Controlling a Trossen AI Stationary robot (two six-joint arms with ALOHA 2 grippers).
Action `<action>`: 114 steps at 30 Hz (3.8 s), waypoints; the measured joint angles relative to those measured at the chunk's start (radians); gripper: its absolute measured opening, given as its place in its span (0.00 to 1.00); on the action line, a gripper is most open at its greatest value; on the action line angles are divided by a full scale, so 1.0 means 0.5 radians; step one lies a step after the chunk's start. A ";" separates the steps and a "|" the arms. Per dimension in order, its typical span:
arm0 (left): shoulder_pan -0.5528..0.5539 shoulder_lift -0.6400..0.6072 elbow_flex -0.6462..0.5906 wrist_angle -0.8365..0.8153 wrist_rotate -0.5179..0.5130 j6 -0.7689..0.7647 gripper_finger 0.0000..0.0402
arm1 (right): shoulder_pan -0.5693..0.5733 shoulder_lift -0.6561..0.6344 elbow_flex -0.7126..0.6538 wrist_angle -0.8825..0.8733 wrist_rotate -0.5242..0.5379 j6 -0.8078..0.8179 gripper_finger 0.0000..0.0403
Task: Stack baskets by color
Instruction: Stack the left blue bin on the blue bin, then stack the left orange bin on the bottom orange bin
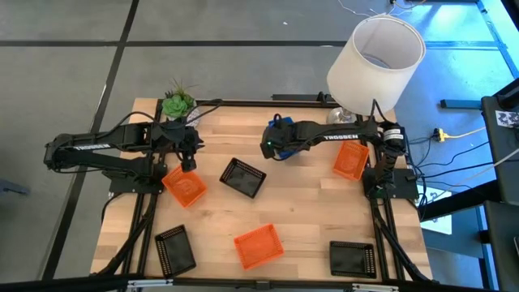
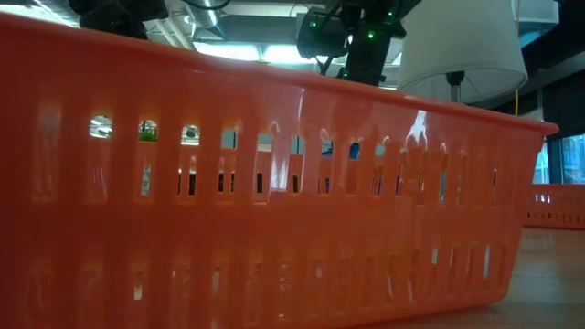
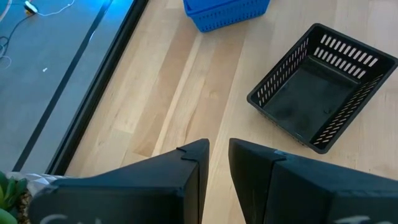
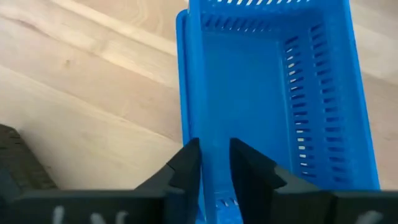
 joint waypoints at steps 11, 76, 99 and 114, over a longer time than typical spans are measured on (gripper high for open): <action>-0.001 0.000 0.000 0.002 0.000 0.000 0.14 | 0.014 -0.045 0.192 -0.107 0.119 -0.086 0.24; -1.093 0.717 -0.003 -0.365 0.483 -2.186 0.18 | 1.239 -0.141 0.977 -0.502 -0.001 -1.260 0.25; -1.094 1.087 -0.002 -0.378 0.404 -2.133 0.21 | 1.238 -0.140 0.977 -0.222 -0.001 -1.201 0.25; -1.118 0.886 0.000 -0.285 0.403 -2.095 0.21 | 1.237 -0.140 0.977 -0.247 -0.002 -1.202 0.25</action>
